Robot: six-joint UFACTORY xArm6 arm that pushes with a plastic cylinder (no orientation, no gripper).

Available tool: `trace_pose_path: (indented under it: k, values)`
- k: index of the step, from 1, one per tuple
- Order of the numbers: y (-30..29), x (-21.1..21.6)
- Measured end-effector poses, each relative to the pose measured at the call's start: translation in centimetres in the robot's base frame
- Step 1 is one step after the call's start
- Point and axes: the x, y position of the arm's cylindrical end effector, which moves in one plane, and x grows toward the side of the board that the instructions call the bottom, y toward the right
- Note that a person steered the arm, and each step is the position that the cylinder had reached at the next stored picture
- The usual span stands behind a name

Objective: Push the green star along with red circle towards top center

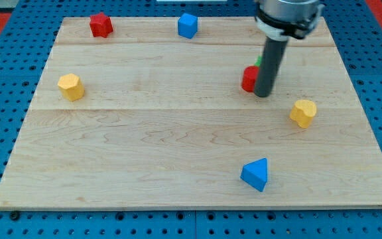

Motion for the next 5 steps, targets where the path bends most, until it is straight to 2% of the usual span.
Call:
trace_pose_path:
  k: [1,2,3,4,5]
  values:
    - [1.3,0.5]
    - [7.3,-0.9]
    - [7.8,-5.2]
    - [5.2,-5.2]
    - [-0.3,-1.3]
